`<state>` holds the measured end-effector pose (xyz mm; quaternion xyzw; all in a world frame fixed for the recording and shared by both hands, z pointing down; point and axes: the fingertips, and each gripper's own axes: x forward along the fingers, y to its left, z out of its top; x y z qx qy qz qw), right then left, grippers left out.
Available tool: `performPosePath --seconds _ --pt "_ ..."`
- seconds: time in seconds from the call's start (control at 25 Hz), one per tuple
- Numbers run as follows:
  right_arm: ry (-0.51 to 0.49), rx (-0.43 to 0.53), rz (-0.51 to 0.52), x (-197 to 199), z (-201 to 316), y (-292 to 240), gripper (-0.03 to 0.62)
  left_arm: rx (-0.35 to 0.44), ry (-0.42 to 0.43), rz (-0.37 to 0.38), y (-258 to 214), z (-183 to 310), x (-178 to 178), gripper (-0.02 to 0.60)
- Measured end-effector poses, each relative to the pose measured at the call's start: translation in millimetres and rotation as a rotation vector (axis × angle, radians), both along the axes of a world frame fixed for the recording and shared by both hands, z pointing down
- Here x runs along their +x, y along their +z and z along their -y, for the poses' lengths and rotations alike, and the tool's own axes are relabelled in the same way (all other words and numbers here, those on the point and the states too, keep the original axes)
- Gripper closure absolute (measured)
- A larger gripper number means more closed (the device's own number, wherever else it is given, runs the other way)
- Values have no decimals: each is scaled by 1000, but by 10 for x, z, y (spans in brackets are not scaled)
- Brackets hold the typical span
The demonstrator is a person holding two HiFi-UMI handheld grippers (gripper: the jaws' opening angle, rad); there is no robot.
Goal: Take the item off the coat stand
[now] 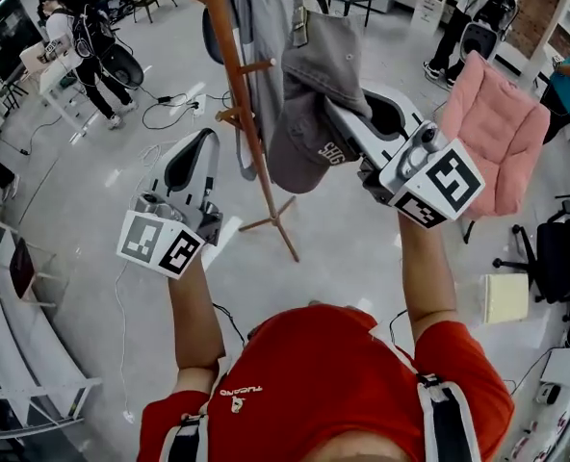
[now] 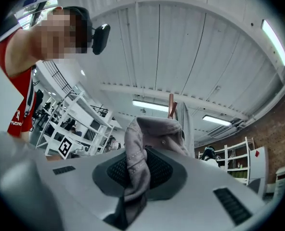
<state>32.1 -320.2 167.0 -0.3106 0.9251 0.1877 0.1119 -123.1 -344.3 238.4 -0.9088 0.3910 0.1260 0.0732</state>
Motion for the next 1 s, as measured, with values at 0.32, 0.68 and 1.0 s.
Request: performPosePath --seconds 0.32,0.68,1.0 --pt "-27 -68 36 -78 -203 478 534 -27 -20 -6 111 -58 -38 572" --pt "-60 -87 21 -138 -196 699 534 -49 -67 5 185 -94 -146 572" --pt "-79 -78 1 -115 -180 759 534 -55 -101 15 197 -121 -173 572"
